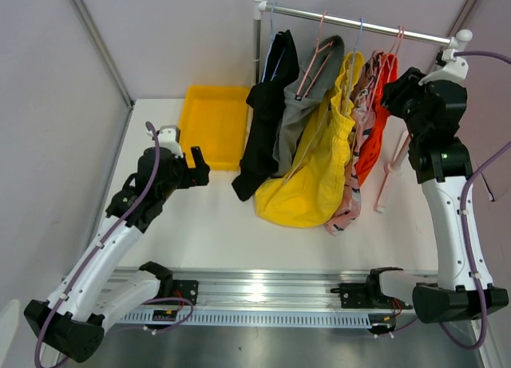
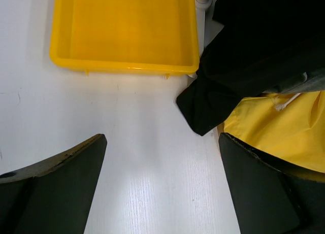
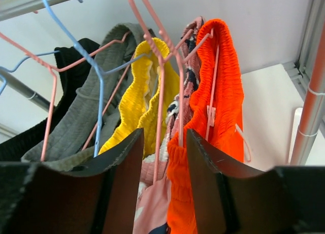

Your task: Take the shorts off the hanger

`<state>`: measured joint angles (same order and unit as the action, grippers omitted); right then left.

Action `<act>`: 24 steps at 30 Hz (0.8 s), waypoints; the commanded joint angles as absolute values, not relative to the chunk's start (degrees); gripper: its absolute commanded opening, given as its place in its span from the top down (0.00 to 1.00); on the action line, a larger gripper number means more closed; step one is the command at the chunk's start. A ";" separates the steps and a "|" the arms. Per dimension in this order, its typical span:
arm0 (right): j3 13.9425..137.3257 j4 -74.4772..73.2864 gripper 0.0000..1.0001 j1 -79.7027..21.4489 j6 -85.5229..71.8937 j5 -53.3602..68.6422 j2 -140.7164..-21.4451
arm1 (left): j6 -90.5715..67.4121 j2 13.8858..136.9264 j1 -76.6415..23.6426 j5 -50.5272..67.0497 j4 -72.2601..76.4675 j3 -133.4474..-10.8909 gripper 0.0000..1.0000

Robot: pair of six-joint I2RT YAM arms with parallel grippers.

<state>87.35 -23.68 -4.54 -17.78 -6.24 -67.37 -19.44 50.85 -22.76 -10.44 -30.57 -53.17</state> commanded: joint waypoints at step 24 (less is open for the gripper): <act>92.64 -20.48 0.54 -3.08 -15.03 -9.67 -78.75 | -18.63 49.13 -22.94 -12.04 -29.00 -52.65 0.01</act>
<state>93.32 -23.44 -3.29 -14.94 -9.19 -77.58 -19.44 49.84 -22.76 -11.27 -30.57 -52.80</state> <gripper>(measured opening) 0.467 0.993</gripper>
